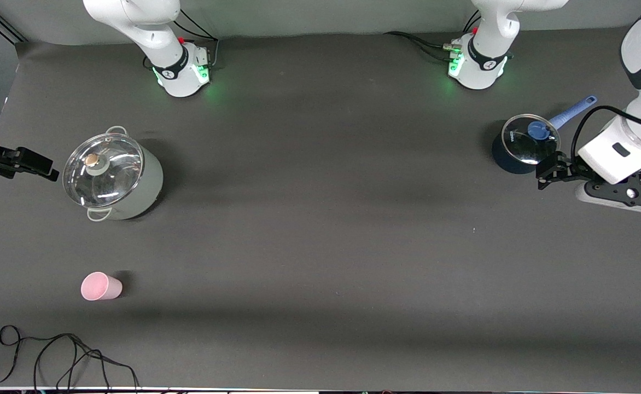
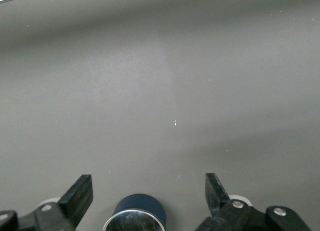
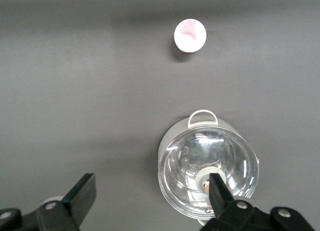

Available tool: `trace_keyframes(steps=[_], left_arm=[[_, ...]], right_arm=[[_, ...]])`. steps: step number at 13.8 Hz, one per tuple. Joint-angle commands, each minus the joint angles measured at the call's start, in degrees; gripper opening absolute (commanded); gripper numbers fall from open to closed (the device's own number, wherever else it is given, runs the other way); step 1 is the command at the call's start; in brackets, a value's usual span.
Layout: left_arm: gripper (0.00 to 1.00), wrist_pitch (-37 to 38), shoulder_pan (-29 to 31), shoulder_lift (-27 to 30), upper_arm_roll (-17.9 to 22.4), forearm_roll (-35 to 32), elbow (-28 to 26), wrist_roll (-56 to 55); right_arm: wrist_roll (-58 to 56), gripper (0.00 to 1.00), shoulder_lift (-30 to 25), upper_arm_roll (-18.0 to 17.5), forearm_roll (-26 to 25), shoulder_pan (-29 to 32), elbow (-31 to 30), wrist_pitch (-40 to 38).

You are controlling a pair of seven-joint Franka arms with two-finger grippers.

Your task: Transfer pink cup from left to right arm

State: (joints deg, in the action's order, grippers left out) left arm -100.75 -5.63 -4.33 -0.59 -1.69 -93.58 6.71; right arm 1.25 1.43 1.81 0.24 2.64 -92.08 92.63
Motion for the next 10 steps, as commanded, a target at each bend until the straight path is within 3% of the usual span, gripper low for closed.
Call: trace_keyframes(steps=[1,5,10], left_arm=[[1.0,1.7,-0.1,-0.2,0.3,0.3,1.1,0.7],[1.0,1.7,-0.1,-0.2,0.3,0.3,1.1,0.7],[1.0,1.7,0.1,-0.2,0.3,0.3,1.1,0.7]], right_arm=[[-6.2,1.0,-1.8,-0.3,-1.1,0.2,-0.9,-2.4],[-13.4,1.0,-2.1,0.0,-1.0,0.4,-1.0,-4.1],[-12.9,1.0,-2.3,0.1,-1.0,0.2,-0.9,-4.2]])
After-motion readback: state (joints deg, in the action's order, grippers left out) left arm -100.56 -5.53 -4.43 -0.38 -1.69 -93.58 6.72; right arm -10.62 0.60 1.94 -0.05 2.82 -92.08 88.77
